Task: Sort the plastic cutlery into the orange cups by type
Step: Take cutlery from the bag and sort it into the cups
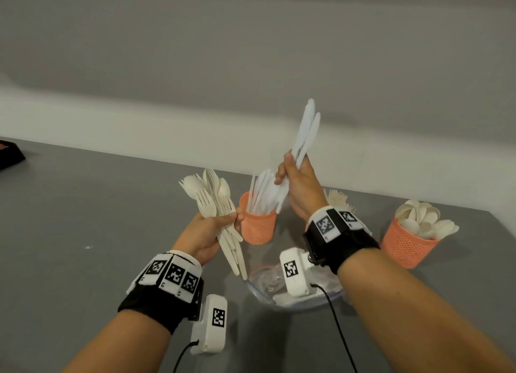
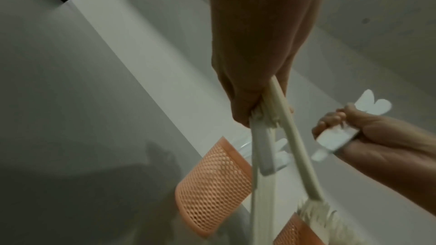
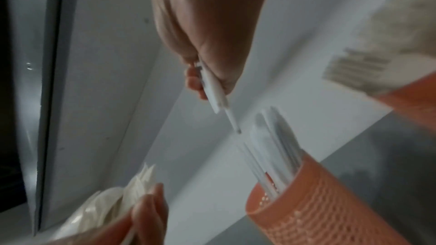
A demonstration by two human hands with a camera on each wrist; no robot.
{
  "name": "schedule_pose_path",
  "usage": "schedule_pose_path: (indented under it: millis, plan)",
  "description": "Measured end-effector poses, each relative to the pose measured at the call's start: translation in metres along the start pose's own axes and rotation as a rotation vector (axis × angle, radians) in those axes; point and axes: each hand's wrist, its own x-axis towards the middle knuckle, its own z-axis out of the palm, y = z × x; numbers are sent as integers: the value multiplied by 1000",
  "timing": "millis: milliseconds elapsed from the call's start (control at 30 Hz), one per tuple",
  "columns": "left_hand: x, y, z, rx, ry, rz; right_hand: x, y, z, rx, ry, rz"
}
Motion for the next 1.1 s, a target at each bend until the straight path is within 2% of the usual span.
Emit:
schedule_pose_path:
  millis: [133,267,400,500,633,767,933,1100]
  plan:
    - [-1,8,-10,32,15,12,23,17,23,-59,125,-95]
    - [-1,15,-21,44,19,4,39,24,28,-61,175,-133]
    - [-1,16,-31,17,13,-7,54,21,28,177,222,-120]
    - [-2,11,-31,25,15,-22,54,17,32,252,170,-153]
    - [-4,8,-26,43,-8,-16,43,34,42,-20,61,-87]
    - [-3,9,-24,63,-22,-12,46,49,35,-216,43,-61]
    - [-5,4,-21,76,-37,-25,46,59,28,-376,35,-103]
    - [-8,3,-12,41,-89,-47,43,56,24,-741,-129,-203]
